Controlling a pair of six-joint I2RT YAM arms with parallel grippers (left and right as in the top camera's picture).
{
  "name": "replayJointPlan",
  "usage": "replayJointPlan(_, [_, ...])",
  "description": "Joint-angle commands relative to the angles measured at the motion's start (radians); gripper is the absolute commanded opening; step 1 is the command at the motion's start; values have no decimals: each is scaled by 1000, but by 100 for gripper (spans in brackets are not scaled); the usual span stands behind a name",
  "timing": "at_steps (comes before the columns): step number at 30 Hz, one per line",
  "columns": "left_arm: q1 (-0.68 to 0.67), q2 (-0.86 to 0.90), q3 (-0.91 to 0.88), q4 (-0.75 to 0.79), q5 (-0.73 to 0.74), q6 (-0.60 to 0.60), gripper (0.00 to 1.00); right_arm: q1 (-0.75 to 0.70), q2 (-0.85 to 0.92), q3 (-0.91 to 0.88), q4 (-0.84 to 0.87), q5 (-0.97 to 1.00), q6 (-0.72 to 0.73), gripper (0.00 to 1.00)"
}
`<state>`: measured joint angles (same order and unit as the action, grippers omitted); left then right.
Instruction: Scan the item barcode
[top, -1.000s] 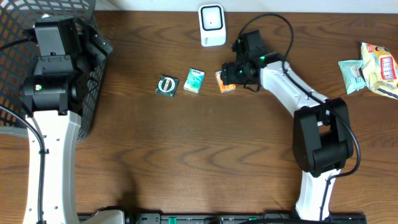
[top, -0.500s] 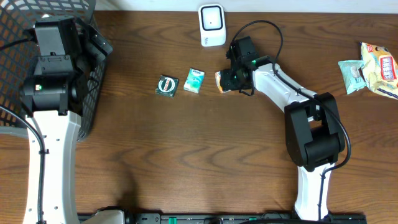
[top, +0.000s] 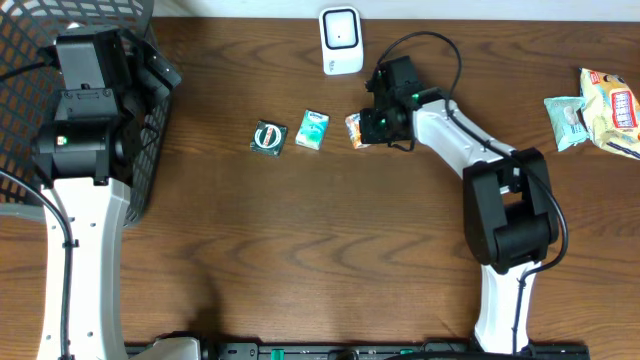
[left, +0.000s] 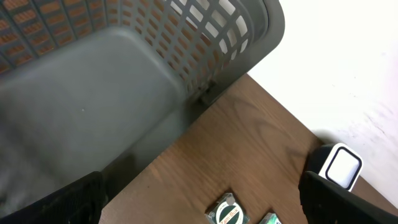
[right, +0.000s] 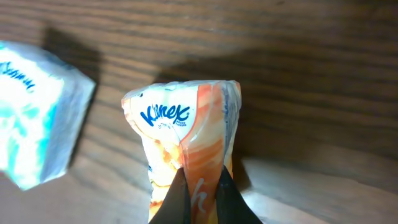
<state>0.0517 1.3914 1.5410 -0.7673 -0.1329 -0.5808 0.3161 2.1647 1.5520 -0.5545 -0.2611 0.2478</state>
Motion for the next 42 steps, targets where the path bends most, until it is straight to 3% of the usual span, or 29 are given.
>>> replayJointPlan(1, [4,-5,2,-3,-2,-12,98,-53,20,-3,-1,-234,-52,1])
replayJointPlan(8, [4,-5,2,-3,-2,-12,98,-185,20,-3,-3,-833,-206,1])
replayJointPlan(14, [4,-5,2,-3,-2,-12,98,-241,20,-3,-3,-1111,-273,1])
replayJointPlan(28, [4,-5,2,-3,-2,-12,98,-270,20,-3,2,-1300,-294,1])
replayJointPlan(34, [4,-5,2,-3,-2,-12,98,-270,20,-3,2,-1300,-137,1])
replayJointPlan(42, [4,-5,2,-3,-2,-12,98,-270,20,-3,1,-1297,-46,1])
